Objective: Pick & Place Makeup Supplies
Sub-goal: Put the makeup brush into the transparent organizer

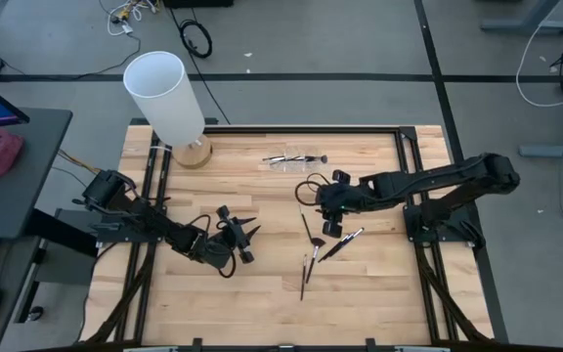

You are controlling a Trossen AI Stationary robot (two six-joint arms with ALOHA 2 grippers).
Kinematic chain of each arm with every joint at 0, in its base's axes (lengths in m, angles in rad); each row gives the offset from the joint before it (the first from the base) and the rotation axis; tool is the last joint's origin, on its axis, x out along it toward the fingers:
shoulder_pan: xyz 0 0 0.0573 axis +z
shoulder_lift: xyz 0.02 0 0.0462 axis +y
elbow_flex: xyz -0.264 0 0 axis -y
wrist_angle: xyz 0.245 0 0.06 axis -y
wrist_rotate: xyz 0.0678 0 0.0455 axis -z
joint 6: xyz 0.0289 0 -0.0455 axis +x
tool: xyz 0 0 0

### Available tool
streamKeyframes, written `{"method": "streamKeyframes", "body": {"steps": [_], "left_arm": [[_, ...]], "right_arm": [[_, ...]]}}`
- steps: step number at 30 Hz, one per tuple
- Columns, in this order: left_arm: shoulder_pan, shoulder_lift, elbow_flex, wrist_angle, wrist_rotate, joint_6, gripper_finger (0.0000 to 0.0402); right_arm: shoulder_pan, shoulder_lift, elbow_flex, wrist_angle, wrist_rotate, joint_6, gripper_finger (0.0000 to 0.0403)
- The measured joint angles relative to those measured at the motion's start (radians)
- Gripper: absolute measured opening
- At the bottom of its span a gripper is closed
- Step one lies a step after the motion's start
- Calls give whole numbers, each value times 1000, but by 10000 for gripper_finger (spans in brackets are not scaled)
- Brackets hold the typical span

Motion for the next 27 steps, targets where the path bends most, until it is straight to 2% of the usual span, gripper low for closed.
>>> {"method": "streamKeyframes", "body": {"steps": [3, 7, 11, 15, 21, 24, 27], "left_arm": [[0, 0, 0, 0, 0, 0, 126], [0, 0, 0, 0, 0, 0, 126], [0, 0, 0, 0, 0, 0, 126], [0, 0, 0, 0, 0, 0, 126], [0, 0, 0, 0, 0, 0, 126], [0, 0, 0, 0, 0, 0, 126], [0, 0, 0, 0, 0, 0, 126]], "right_arm": [[0, -30, -20, 14, 0, 6, 141], [0, -99, -103, 124, 0, -8, 141], [0, -183, -258, 296, -22, -36, 141], [1, -245, -436, 505, -111, -85, 141], [37, -232, -666, 920, -226, -167, 141], [50, -208, -734, 1049, -228, -263, 141], [55, -188, -763, 1116, -229, -292, 141]]}}
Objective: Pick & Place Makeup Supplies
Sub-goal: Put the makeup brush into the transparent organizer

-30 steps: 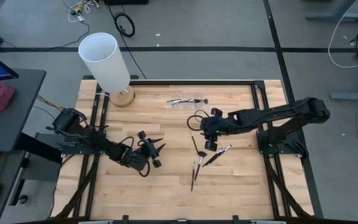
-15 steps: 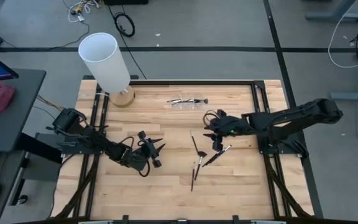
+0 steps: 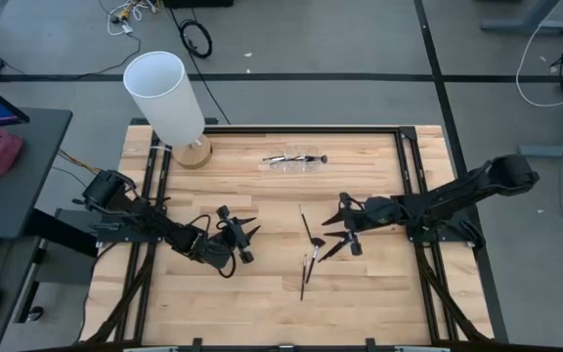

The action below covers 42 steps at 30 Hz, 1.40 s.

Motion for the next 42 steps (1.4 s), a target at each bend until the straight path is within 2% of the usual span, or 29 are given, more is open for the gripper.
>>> {"method": "streamKeyframes", "body": {"steps": [20, 26, 34, 42], "left_arm": [[0, 0, 0, 0, 0, 0, 126], [0, 0, 0, 0, 0, 0, 126], [0, 0, 0, 0, 0, 0, 126], [0, 0, 0, 0, 0, 0, 126]], "right_arm": [[0, 58, -1, 67, -35, -28, 141], [0, 58, -1, 66, -38, -25, 141], [0, 58, -1, 64, -105, -25, 141], [0, 58, -1, 35, -105, -15, 141]]}}
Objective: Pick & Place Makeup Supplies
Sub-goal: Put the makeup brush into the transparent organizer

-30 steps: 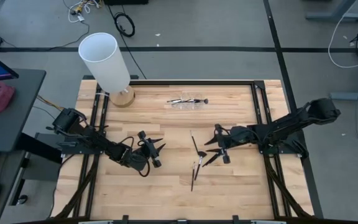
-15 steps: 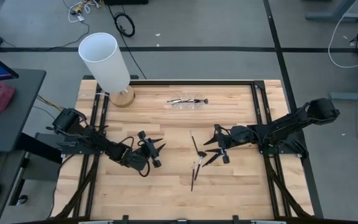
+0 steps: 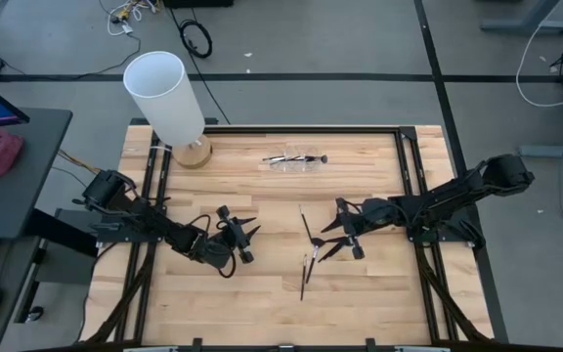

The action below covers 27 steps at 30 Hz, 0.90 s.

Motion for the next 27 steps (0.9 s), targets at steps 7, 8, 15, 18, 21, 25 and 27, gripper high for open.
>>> {"method": "streamKeyframes", "body": {"steps": [7, 8, 15, 18, 21, 25, 27], "left_arm": [[0, 0, 0, 0, 0, 0, 126], [0, 0, 0, 0, 0, 0, 126], [0, 0, 0, 0, 0, 0, 126], [20, 0, 0, -58, -81, 36, 126], [55, 0, -1, -66, -125, 25, 126], [80, 0, -1, -60, -106, 22, 126], [92, 0, -1, -57, -84, 20, 126]], "right_arm": [[0, 0, 0, -57, -1, 47, 141], [0, 0, 0, -57, -8, 48, 141], [0, 0, 0, -75, -120, 13, 141], [0, 1, 0, -64, -119, 11, 141], [0, 3, 0, -48, -119, 9, 141], [0, 3, 0, -45, -119, 1, 141], [0, 3, 0, -46, -119, 1, 141]]}}
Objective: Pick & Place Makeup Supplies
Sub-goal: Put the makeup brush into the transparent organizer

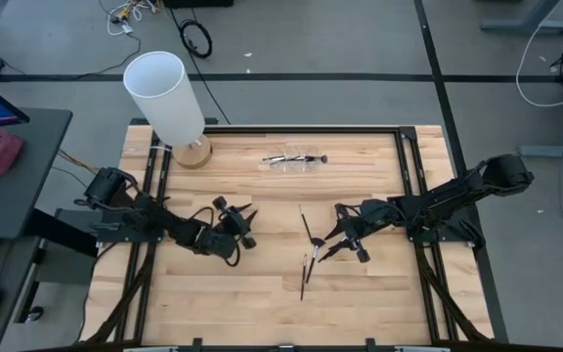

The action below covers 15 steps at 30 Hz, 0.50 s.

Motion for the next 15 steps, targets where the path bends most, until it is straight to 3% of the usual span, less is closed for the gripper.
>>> {"method": "streamKeyframes", "body": {"steps": [6, 15], "left_arm": [[13, 0, 0, 3, 56, -1, 126], [13, 0, 0, 5, 58, -1, 126]], "right_arm": [[0, 0, 0, 0, 0, 0, 141], [0, 0, 0, 0, 0, 0, 141]]}}
